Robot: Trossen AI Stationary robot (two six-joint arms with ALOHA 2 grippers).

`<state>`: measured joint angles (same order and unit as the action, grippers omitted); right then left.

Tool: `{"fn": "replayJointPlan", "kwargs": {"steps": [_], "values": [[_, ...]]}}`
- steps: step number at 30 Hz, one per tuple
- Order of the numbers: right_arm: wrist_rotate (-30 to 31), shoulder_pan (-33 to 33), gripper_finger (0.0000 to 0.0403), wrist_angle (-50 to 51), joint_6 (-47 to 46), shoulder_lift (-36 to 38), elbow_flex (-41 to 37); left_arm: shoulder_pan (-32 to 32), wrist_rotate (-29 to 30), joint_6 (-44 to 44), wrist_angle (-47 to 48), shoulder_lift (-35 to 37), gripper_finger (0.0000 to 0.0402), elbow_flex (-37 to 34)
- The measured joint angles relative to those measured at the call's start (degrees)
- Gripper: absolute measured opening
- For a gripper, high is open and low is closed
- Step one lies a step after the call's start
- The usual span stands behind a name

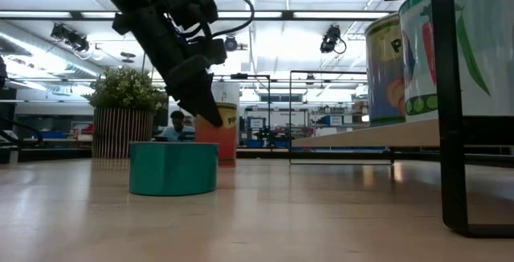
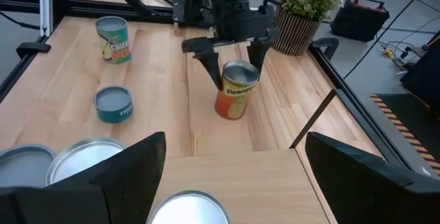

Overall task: Pick and place cans onto a shelf
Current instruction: Put the canned pineapple on the shelf

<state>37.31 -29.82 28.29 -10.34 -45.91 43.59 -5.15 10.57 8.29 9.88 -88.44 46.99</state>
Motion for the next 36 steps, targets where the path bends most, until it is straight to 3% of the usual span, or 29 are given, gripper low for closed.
{"fn": "replayJointPlan", "kwargs": {"steps": [9,15,27,36], "values": [[0.03,0.0,0.0357,0.18,-1.03,0.0,0.0,0.2,-0.54,0.04,-3.28,-1.33,0.0347,-0.03],[0.05,0.0,0.0357,0.5,-0.19,0.01,0.0,0.83,-5.24,1.58,-3.66,-1.25,0.0311,2.25],[0.46,0.05,0.0357,0.48,0.41,0.0,0.0,6.17,-4.24,1.49,-4.25,-2.39,0.0319,12.32],[0.58,0.28,0.0357,0.46,1.07,0.02,0.0,8.91,-8.24,-2.04,-4.44,-13.53,0.0319,25.11]]}}
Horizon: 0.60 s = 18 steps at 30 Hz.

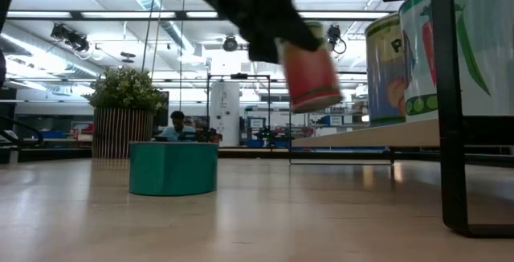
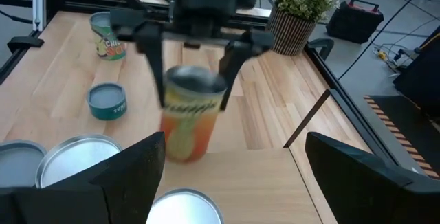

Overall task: Pick and place cans onto a shelf
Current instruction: Put the canned pineapple on the shelf

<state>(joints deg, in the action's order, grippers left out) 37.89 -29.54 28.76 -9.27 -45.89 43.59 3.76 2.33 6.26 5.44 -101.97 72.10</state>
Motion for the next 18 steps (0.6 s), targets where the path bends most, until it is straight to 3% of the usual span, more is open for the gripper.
{"fn": "replayJointPlan", "kwargs": {"steps": [8,18], "values": [[-0.02,0.0,0.0357,0.13,0.04,-0.01,0.0,1.36,-6.1,-5.26,0.27,-10.64,0.0327,10.57],[-0.07,0.0,0.0357,0.4,0.04,-0.02,0.0,1.61,-3.84,-7.4,1.99,-13.79,0.0351,12.76]]}}
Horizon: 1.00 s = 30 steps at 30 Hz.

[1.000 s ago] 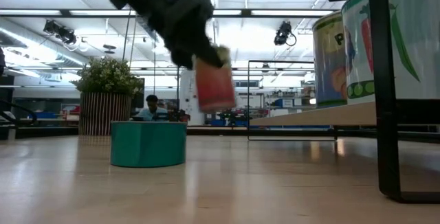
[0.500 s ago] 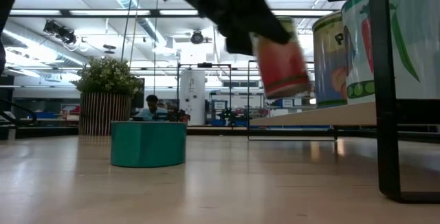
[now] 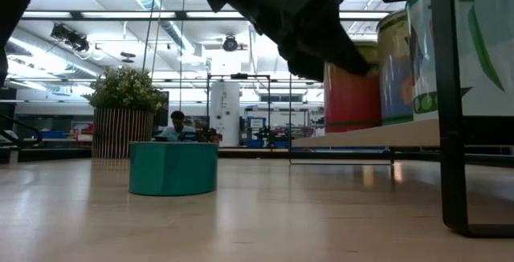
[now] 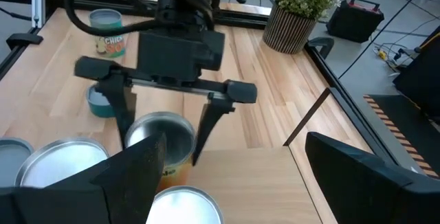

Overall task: Pick and place cans onto a shelf
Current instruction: Put the canned pineapple on the shelf

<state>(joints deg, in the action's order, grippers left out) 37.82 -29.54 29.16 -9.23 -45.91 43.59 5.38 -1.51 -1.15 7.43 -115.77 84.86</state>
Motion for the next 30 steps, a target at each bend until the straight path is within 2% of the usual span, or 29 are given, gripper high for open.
{"fn": "replayJointPlan", "kwargs": {"steps": [5,20,26,30], "values": [[0.0,0.0,0.0357,-0.02,0.09,0.02,0.0,-0.08,0.43,-0.21,0.12,0.02,0.0353,-0.02],[-0.01,0.0,0.0357,-0.38,0.02,0.0,0.0,-0.05,0.74,-8.31,7.28,2.32,0.0353,-0.02],[-0.01,0.0,0.0357,-0.39,0.0,0.02,0.0,-0.06,5.91,-10.51,11.94,2.33,0.0353,-0.02],[-0.01,0.0,0.0357,-0.39,0.0,0.01,0.0,-0.13,11.55,-11.62,15.34,2.32,0.0353,-0.04]]}}
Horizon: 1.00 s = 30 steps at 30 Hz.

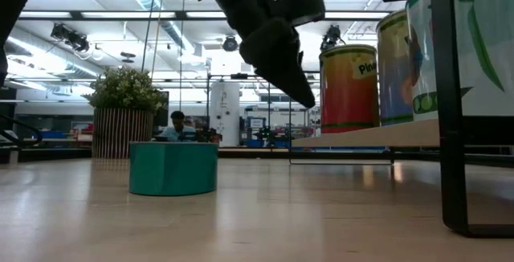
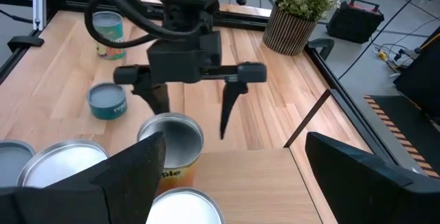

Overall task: Pick and place cans onto a shelf
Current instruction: Put the canned pineapple on the shelf, then adjust the cans on the shelf

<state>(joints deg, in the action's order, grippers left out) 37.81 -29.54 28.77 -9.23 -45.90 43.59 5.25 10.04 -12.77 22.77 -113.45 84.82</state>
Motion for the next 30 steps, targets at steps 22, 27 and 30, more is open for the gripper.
{"fn": "replayJointPlan", "kwargs": {"steps": [22,27,30], "values": [[-0.66,0.04,0.0357,2.21,-2.83,0.0,0.23,0.79,1.29,1.8,-8.66,0.0,0.0302,0.0],[-1.82,0.47,0.0357,15.38,-11.98,-0.07,5.81,0.86,1.32,3.51,-6.99,0.0,0.0302,0.0],[-3.84,1.62,0.0357,23.23,-16.83,-0.8,8.97,0.82,1.34,4.32,-5.78,0.0,0.0302,0.0]]}}
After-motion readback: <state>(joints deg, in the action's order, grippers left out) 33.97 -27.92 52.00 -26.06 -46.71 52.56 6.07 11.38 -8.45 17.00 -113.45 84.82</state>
